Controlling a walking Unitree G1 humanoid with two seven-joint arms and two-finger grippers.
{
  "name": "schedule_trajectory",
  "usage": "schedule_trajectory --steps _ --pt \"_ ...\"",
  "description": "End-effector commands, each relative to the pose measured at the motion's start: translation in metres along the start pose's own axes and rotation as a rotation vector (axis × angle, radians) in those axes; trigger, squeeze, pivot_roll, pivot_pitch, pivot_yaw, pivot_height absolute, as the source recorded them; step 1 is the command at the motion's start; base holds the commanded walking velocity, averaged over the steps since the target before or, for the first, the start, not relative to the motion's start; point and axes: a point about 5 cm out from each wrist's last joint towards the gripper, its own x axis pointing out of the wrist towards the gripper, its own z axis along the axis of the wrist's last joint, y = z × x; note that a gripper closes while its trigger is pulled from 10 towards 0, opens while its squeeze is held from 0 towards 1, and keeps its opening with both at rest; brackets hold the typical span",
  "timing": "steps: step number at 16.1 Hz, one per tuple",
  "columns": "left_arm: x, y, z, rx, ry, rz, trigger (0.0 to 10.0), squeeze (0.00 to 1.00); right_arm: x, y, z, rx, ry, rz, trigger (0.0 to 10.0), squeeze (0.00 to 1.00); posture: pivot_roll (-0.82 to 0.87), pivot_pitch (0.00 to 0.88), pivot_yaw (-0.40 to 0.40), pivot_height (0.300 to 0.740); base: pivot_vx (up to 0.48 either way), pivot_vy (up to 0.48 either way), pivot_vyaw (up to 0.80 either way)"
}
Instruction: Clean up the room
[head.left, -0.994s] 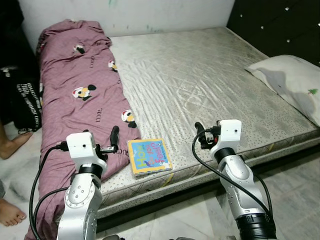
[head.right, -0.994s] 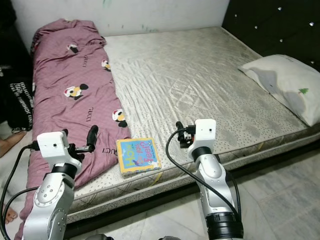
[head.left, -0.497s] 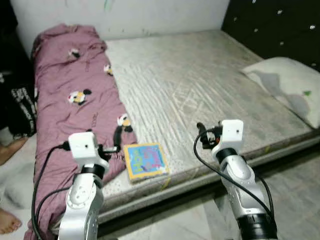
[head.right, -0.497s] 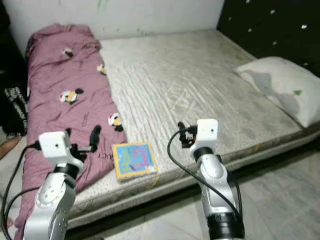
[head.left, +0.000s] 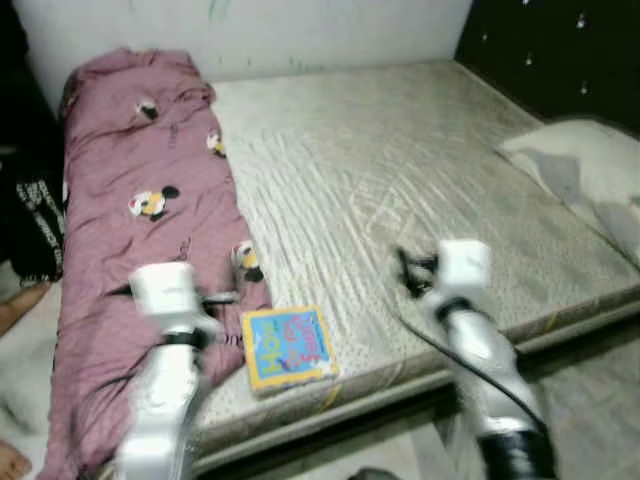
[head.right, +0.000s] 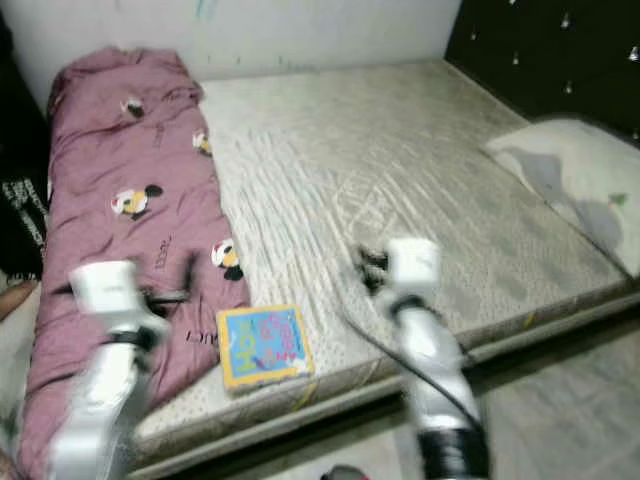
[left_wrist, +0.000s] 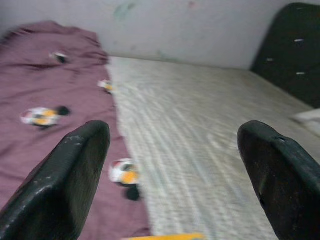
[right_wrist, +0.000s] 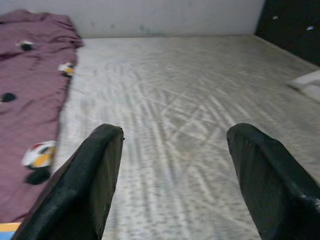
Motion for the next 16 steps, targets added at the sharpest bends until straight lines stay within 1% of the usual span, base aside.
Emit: schedule_trajectory --steps 1,4,8,16 --pt "-0.0040 0.0124 -0.0007 0.026 0.011 0.045 10.0 0.00 0.0032 0.0103 0.0060 0.011 -0.024 0.025 10.0 0.00 -0.03 0.062 -0.024 0.740 0.000 0.000 0.00" --pt "-0.0050 0.0147 -0.0017 0.011 0.014 0.061 10.0 0.00 0.0026 0.0103 0.0052 0.012 -0.022 0.023 10.0 0.00 -0.03 0.062 -0.021 0.740 0.000 0.000 0.00" --pt "-0.0065 0.0185 -0.0038 0.016 0.032 0.095 10.0 0.00 0.0014 0.0093 0.0045 0.012 -0.020 0.020 10.0 0.00 -0.03 0.066 -0.021 0.740 0.000 0.000 0.00" --pt "-0.0056 0.0173 -0.0034 0.017 0.039 0.085 10.0 0.00 0.0011 0.0101 0.0060 0.016 -0.029 0.024 10.0 0.00 -0.03 0.075 -0.020 0.740 0.000 0.000 0.00"
